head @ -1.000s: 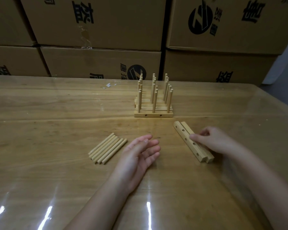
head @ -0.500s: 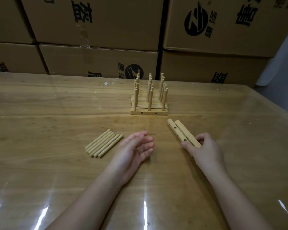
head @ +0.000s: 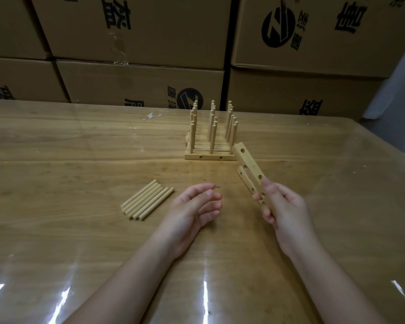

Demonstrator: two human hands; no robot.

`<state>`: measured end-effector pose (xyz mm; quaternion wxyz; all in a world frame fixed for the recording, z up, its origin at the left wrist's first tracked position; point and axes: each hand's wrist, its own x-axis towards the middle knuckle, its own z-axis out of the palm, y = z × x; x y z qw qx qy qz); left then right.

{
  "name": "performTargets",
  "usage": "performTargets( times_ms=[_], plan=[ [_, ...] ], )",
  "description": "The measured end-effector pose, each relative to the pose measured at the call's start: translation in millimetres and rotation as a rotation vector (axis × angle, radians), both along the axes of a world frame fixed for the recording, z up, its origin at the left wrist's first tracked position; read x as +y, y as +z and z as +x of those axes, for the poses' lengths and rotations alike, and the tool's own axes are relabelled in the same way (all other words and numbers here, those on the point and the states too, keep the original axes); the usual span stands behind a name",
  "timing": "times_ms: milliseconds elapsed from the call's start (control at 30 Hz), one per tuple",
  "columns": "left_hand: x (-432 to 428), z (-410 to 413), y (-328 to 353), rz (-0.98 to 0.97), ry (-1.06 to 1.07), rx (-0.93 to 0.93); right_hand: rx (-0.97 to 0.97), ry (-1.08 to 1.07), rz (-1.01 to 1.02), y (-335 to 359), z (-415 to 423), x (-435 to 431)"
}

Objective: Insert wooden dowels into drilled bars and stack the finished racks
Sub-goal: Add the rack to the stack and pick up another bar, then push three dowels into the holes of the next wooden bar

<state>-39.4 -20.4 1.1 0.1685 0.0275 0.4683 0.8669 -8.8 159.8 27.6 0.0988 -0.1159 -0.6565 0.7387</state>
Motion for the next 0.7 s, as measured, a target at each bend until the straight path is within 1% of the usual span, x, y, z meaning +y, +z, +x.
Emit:
performTargets(
  times_ms=[67, 133, 233, 300, 367, 533, 700],
  plan=[
    [1, 1, 1, -0.025, -0.005, 0.026, -0.033, 0.047, -0.120, -2, 1, -3],
    [3, 3, 0, -0.058, -0.016, 0.060, -0.067, 0.113, -0.298, -5, 1, -10],
    [4, 3, -1, -0.082, -0.030, 0.099, -0.119, 0.281, -0.609, -9, 3, -26],
    [4, 3, -2, -0.049, -0.032, 0.097, -0.156, 0.398, -0.713, -11, 5, -33],
    [3, 3, -1, -0.036, -0.036, 0.088, -0.159, 0.461, -0.685, -12, 6, -35],
    [3, 5, 2, -0.034, -0.104, 0.065, -0.159, 0.520, -0.530, -13, 11, -40],
    [1, 5, 5, -0.075, -0.057, 0.047, -0.129, 0.482, -0.286, -14, 14, -51]
  ],
)
